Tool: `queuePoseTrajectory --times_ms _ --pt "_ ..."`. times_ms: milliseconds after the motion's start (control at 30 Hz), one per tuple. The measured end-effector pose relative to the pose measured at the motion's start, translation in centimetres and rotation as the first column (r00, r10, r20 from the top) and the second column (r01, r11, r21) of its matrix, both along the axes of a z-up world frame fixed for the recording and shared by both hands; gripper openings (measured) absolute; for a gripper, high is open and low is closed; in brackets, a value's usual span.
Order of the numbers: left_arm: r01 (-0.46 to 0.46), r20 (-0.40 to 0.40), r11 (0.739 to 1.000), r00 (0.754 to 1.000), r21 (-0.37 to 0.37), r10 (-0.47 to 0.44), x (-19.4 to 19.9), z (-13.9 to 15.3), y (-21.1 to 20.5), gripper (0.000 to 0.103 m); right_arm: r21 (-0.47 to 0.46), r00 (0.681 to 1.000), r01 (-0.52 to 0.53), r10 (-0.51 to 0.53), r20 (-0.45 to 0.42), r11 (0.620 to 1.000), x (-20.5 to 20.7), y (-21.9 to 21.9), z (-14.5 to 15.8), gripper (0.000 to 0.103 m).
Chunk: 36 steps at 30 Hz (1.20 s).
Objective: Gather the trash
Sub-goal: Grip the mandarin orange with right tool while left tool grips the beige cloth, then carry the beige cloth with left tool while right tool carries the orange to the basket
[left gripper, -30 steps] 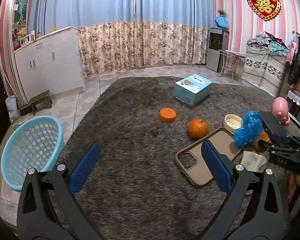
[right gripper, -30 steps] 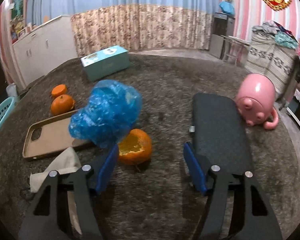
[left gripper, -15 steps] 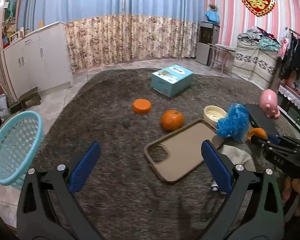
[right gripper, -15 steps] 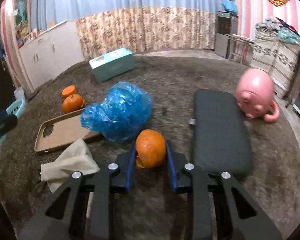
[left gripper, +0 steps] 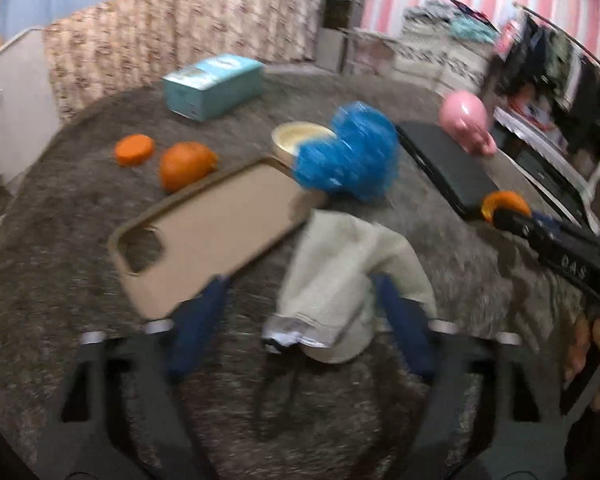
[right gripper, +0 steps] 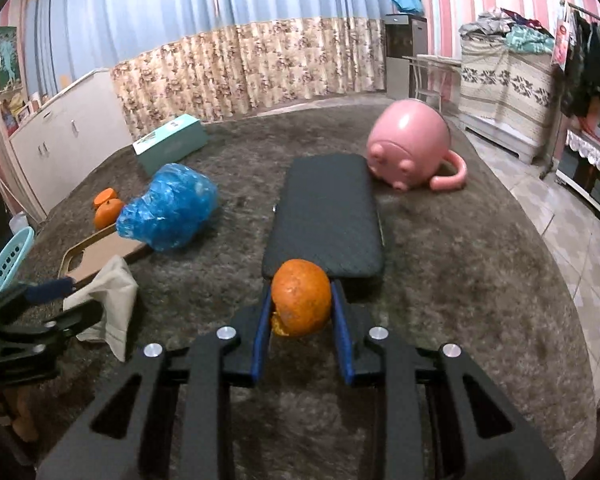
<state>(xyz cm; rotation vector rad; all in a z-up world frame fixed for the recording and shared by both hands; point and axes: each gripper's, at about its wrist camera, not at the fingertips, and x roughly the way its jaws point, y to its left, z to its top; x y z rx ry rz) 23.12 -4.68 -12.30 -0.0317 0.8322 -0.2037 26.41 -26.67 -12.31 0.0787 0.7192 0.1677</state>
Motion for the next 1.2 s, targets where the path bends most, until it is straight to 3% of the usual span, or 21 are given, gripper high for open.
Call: queuePoseTrajectory --times_ms 33,233,433,667,1200 --pt "0.019 -0.008 1.000 1.000 -0.017 -0.019 0.0 -0.2 -0.1 0.045 -0.003 1.000 0.001 -0.001 -0.001 1.000 0.0 0.0 0.0 0.028" --pt "0.050 0.033 0.998 0.998 -0.029 -0.049 -0.8 0.9 0.1 0.023 -0.017 1.000 -0.007 0.007 0.017 1.000 -0.2 1.0 0.7 0.028" --pt "0.013 0.137 1.000 0.990 0.003 -0.013 -2.5 3.8 2.0 0.022 -0.012 0.998 -0.005 0.006 0.066 1.000 -1.1 2.7 1.9 0.028" --pt "-0.107 0.233 0.994 0.967 0.014 0.101 -4.3 7.2 6.9 0.022 -0.012 0.991 -0.040 0.042 0.124 0.999 -1.2 5.8 3.6 0.028" --pt "-0.371 0.266 0.928 0.893 -0.018 0.363 -6.6 9.7 20.3 0.022 -0.015 0.962 -0.202 0.201 0.186 0.979 -0.1 16.9 6.7 0.028"
